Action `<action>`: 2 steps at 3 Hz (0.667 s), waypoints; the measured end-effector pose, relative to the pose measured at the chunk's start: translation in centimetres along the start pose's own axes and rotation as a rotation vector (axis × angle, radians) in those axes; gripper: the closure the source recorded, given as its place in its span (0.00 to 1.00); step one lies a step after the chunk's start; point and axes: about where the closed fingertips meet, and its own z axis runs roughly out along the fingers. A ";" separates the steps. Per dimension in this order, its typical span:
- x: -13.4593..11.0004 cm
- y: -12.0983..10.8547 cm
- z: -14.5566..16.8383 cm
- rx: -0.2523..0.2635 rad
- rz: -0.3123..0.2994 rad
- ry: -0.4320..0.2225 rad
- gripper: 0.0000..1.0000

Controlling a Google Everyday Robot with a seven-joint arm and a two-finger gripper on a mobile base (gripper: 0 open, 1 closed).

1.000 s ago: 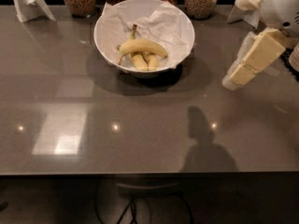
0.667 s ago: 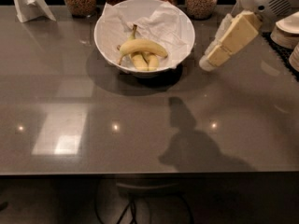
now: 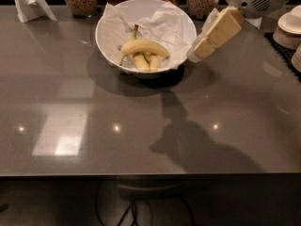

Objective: Pick banana from white bowl

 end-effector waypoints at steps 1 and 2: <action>-0.6 -1.5 4.2 -0.001 -0.037 0.004 0.00; -1.3 -3.5 8.6 -0.024 -0.064 0.008 0.00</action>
Offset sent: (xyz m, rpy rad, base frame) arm 0.1190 0.0835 -0.0507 -0.0539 -0.0167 0.0903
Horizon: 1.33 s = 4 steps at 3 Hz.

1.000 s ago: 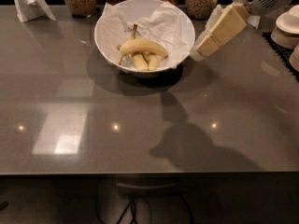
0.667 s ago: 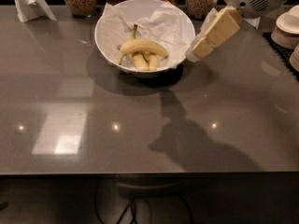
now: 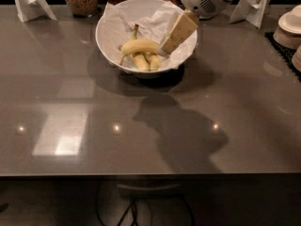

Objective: Pick banana from white bowl

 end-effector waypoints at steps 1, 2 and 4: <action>-0.1 -1.6 3.1 -0.025 -0.016 0.004 0.00; 0.4 -2.9 5.2 -0.041 -0.021 0.009 0.15; 2.2 -2.9 8.0 -0.079 0.024 0.010 0.46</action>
Offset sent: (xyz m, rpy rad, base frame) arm 0.0752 0.0269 -0.0348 -0.0326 0.0276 0.0429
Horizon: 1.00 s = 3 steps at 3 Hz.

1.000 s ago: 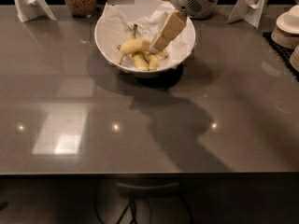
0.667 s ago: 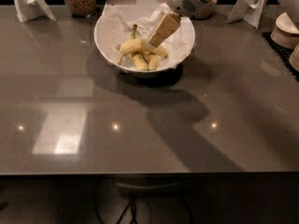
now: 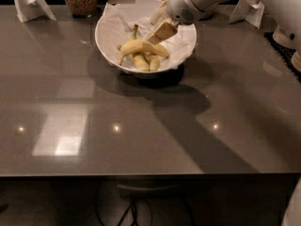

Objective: Pick banana from white bowl

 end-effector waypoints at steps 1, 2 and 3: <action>0.6 0.1 1.4 -0.018 0.006 0.010 0.47; 1.1 0.1 2.8 -0.042 0.003 0.027 0.44; 1.7 -0.1 4.0 -0.055 0.002 0.041 0.44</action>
Offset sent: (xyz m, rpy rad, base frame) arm 0.0170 0.0105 -0.0383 -0.0473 0.0562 0.0196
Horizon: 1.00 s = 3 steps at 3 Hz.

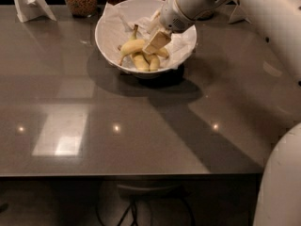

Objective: Pick banana from white bowl

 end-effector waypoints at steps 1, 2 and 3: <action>1.1 -0.9 2.1 -0.021 0.002 0.031 0.44; 1.6 -1.3 2.8 -0.028 0.005 0.039 0.45; 2.0 -1.7 3.8 -0.041 0.006 0.054 0.46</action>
Offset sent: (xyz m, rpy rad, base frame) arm 0.0267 -0.0009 -0.0234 -0.0431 0.0234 -0.0023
